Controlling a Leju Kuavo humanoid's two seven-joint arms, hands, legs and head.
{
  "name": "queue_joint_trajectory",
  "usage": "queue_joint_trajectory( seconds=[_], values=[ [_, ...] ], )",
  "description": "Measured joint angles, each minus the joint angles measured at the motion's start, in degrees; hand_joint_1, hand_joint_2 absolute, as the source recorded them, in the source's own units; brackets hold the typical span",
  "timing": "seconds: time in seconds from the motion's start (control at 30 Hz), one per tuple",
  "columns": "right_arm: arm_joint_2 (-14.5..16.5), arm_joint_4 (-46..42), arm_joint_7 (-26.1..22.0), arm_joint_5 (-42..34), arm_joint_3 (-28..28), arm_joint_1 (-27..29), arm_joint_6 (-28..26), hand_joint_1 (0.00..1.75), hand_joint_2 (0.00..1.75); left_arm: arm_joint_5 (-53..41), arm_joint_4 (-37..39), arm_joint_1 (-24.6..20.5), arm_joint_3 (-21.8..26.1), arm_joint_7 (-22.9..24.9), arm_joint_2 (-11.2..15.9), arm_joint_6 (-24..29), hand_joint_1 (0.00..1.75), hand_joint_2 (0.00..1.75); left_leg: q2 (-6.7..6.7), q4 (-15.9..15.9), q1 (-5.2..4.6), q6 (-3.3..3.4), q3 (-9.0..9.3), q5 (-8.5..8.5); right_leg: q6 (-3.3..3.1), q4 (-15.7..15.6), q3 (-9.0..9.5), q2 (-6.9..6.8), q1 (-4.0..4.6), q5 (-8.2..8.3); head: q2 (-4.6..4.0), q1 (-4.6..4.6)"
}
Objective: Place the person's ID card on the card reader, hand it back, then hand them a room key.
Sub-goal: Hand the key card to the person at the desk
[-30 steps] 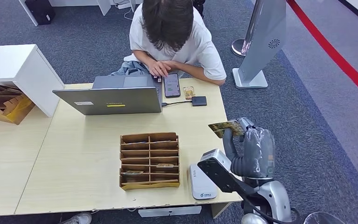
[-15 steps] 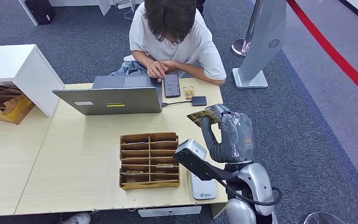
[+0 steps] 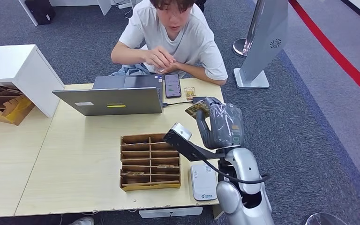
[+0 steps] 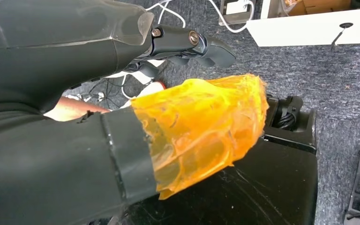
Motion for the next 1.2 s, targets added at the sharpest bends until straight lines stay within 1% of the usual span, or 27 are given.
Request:
queue_joint_trajectory(
  seconds=[0.27, 0.53, 0.57, 0.67, 0.7, 0.83, 1.07, 1.2],
  values=[
    [0.02, 1.31, 1.3, 1.8, -1.21, -1.09, -0.48, 1.75, 1.75, -0.32, -0.5, -0.16, -0.01, 0.4, 0.03, -0.22, 0.0, 0.0, 0.0, 0.0, 0.0, 0.0, 0.0, 0.0, 0.0, 0.0, 0.0, 0.0, 0.0, 0.0, 0.0, 0.0],
    [0.07, 1.66, 1.07, 1.63, -1.97, -1.59, -0.81, 1.75, 1.75, -0.22, -0.62, -0.33, 0.01, 0.42, 0.03, -0.21, 0.0, 0.0, 0.0, 0.0, 0.0, 0.0, 0.0, 0.0, 0.0, 0.0, 0.0, 0.0, 0.0, 0.0, 0.0, 0.0],
    [0.11, 1.72, 0.92, 1.38, -1.99, -1.63, -0.84, 1.45, 1.75, -0.18, -0.62, -0.35, 0.01, 0.42, 0.03, -0.2, 0.0, 0.0, -0.01, 0.0, 0.0, 0.0, 0.0, 0.0, 0.0, 0.0, 0.0, -0.01, 0.0, 0.0, 0.0, 0.0],
    [0.33, 1.83, 0.43, 0.56, -2.04, -1.74, -0.89, 0.14, 1.75, -0.07, -0.62, -0.37, 0.01, 0.42, 0.03, -0.14, 0.0, 0.0, -0.02, 0.0, 0.0, 0.0, -0.01, 0.0, 0.0, 0.0, 0.0, -0.01, 0.0, 0.0, 0.0, 0.0],
    [0.39, 1.84, 0.25, 0.34, -2.07, -1.75, -0.9, 0.0, 1.75, -0.04, -0.62, -0.37, 0.01, 0.42, 0.03, -0.11, 0.0, 0.0, -0.01, 0.0, 0.0, 0.0, -0.01, 0.0, 0.0, 0.0, 0.0, -0.01, 0.0, 0.0, 0.0, 0.0],
    [0.45, 1.77, -0.29, -0.25, -2.09, -1.7, -0.95, 0.0, 0.0, 0.04, -0.62, -0.37, 0.0, 0.42, 0.06, -0.08, 0.0, 0.0, -0.01, 0.0, 0.0, 0.0, -0.01, 0.0, 0.0, 0.0, 0.0, 0.0, 0.0, 0.0, 0.0, 0.0],
    [0.46, -0.11, -2.49, -3.05, -1.57, -0.57, -1.79, 0.0, 0.0, 0.15, -0.62, -0.37, 0.0, 0.51, 0.1, -0.05, 0.0, 0.0, -0.01, 0.0, 0.0, 0.0, -0.01, 0.0, 0.0, 0.0, -0.01, 0.0, 0.0, 0.0, 0.0, 0.0],
    [0.45, -2.53, -4.28, -7.08, -0.84, 1.14, -2.39, 0.0, 0.0, 0.51, -0.62, -0.35, 0.0, 0.91, 0.23, -0.03, 0.0, 0.0, -0.01, 0.0, 0.0, 0.0, -0.01, 0.0, 0.0, 0.0, -0.01, 0.0, 0.0, 0.0, 0.0, -0.01]
  ],
)
